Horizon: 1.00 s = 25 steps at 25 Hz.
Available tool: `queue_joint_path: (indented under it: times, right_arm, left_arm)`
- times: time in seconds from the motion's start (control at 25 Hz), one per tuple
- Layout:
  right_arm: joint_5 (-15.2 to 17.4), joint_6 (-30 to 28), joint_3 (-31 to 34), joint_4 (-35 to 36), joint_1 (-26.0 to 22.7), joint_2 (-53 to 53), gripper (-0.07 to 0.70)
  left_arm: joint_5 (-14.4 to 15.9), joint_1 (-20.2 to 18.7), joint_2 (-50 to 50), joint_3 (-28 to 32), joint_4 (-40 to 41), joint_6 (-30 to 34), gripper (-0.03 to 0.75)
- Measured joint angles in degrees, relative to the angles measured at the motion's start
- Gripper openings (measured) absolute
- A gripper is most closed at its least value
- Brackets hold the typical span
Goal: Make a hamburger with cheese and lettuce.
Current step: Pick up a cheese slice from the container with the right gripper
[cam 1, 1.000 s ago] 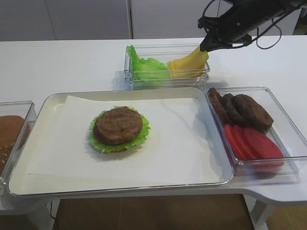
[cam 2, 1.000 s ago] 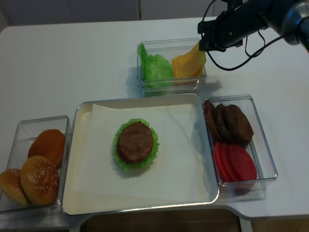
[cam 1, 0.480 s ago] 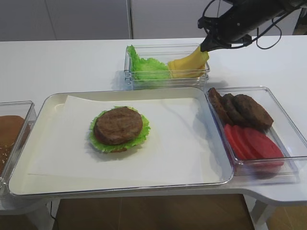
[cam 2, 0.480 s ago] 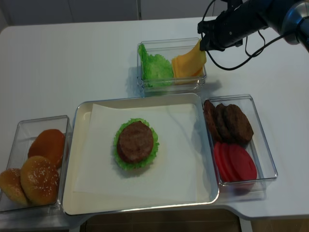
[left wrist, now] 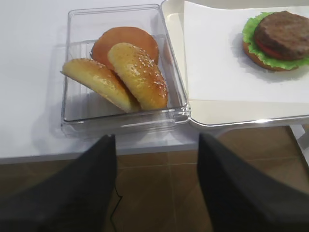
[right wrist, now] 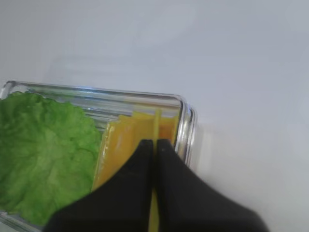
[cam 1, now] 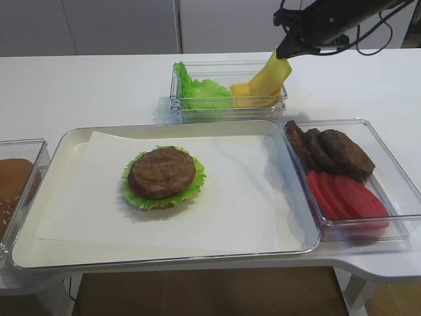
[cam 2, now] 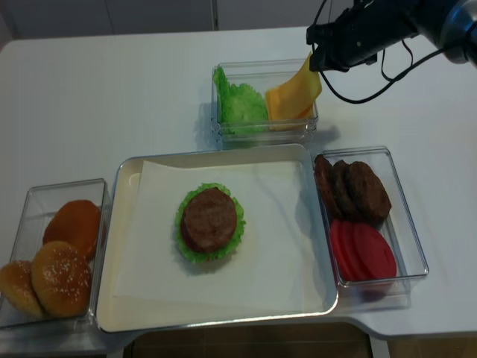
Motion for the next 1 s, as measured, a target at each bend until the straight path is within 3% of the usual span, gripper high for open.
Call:
queue_joint_path:
  times: [0.6,1.0]
  right_arm:
    - [1.9,0.0,0.0,0.0,0.0,-5.2,0.003]
    - [6.3,0.1,0.0,0.0,0.0,-11.8,0.003]
  left_arm:
    - [0.0,0.0,0.0,0.0,0.0,0.0,0.403]
    - [0.0,0.0,0.0,0.0,0.0,0.0,0.403]
